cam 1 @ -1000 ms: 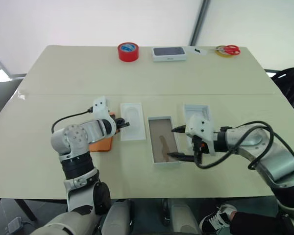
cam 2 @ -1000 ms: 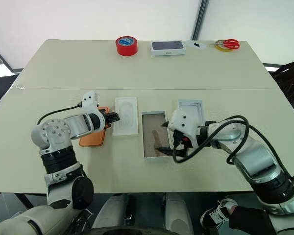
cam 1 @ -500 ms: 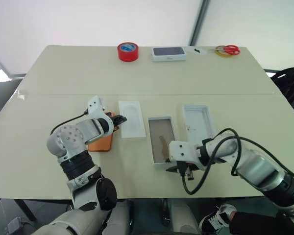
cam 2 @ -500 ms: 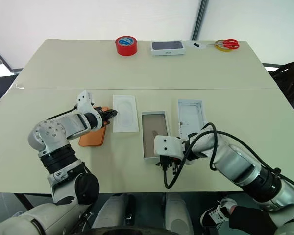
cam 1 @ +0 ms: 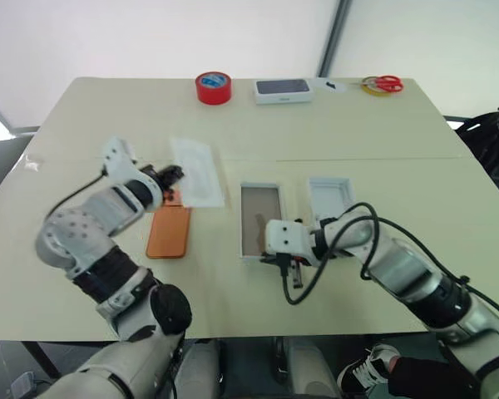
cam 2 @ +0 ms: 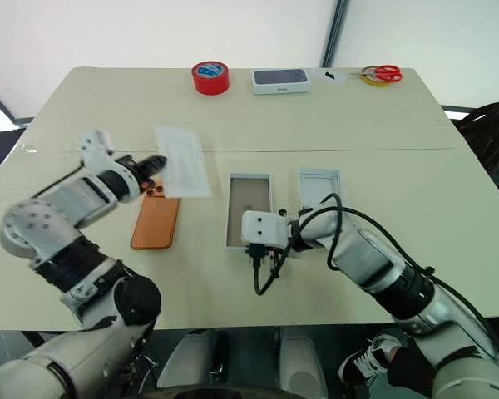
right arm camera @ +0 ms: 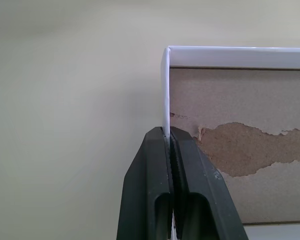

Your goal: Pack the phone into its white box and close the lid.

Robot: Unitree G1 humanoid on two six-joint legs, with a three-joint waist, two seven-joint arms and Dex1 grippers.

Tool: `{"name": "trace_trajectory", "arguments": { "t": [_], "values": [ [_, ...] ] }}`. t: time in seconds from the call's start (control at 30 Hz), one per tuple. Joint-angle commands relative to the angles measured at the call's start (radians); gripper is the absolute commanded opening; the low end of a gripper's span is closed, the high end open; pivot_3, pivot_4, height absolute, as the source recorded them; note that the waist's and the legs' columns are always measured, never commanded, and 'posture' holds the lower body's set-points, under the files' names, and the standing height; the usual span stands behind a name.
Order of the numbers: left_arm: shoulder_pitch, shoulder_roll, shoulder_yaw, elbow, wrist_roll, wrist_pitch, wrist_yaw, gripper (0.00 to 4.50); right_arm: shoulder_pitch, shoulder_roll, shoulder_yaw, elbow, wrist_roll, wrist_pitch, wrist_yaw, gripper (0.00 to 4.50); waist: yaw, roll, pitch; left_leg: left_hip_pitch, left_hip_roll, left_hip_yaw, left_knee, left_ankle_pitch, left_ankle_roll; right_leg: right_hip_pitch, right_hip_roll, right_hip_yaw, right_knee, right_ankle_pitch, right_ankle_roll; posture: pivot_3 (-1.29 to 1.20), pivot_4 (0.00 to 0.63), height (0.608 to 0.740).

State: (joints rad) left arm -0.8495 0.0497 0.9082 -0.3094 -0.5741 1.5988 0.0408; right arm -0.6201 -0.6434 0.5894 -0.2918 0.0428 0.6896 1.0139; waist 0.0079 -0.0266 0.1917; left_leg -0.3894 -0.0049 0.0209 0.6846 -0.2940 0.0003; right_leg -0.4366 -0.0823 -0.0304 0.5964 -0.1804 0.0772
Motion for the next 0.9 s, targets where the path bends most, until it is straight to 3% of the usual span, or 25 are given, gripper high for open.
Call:
{"name": "trace_trajectory", "arguments": {
  "t": [0.03,0.1,0.2,0.33,0.57,0.9],
  "values": [
    [-0.029,0.021,0.021,-0.028,-0.031,0.016,-0.013,0.0,-0.046,0.054,0.013,0.036,-0.023,-0.01,-0.011,0.05,0.003,0.0,0.0,0.0,0.0,0.0,0.0,0.0,0.0,0.0,0.0,0.0,0.0,0.0,0.0,0.0,0.15,0.732],
    [-0.024,0.026,0.007,-0.031,-0.044,0.016,-0.014,0.0,-0.064,0.088,0.018,0.068,-0.03,-0.008,-0.014,0.05,0.004,0.0,0.0,0.0,0.0,0.0,0.0,0.001,-0.001,0.0,-0.001,0.0,0.0,0.0,0.0,0.0,0.15,0.732],
    [-0.014,0.006,-0.012,-0.045,-0.064,0.016,-0.01,0.0,-0.078,0.108,-0.002,0.089,-0.031,-0.013,-0.014,0.92,0.004,0.0,0.0,0.0,0.0,0.0,0.0,0.001,-0.002,0.0,-0.001,0.0,0.0,0.0,0.0,0.0,0.15,0.732],
    [0.016,-0.062,-0.049,-0.074,-0.103,0.016,0.007,0.0,-0.05,0.055,-0.122,0.026,0.026,-0.036,0.006,2.88,0.005,0.0,0.0,-0.001,0.0,0.0,0.0,0.001,-0.002,0.0,-0.002,0.0,0.0,0.0,0.0,0.0,0.15,0.732],
    [0.133,-0.196,-0.156,-0.116,-0.158,0.016,0.052,0.0,0.045,-0.059,-0.381,0.012,0.147,-0.065,0.023,2.88,0.003,-0.001,0.0,0.0,-0.001,0.0,0.0,0.001,-0.002,0.0,-0.003,0.0,0.0,0.0,0.0,0.0,0.15,0.732],
    [0.259,-0.241,-0.264,-0.141,-0.19,0.016,0.083,0.0,0.089,-0.102,-0.412,0.036,0.133,-0.1,-0.007,2.88,0.003,-0.001,0.0,0.0,0.0,0.0,0.0,0.001,-0.001,0.0,0.0,0.0,0.0,0.0,-0.001,0.0,0.15,0.732]
  ]
}}
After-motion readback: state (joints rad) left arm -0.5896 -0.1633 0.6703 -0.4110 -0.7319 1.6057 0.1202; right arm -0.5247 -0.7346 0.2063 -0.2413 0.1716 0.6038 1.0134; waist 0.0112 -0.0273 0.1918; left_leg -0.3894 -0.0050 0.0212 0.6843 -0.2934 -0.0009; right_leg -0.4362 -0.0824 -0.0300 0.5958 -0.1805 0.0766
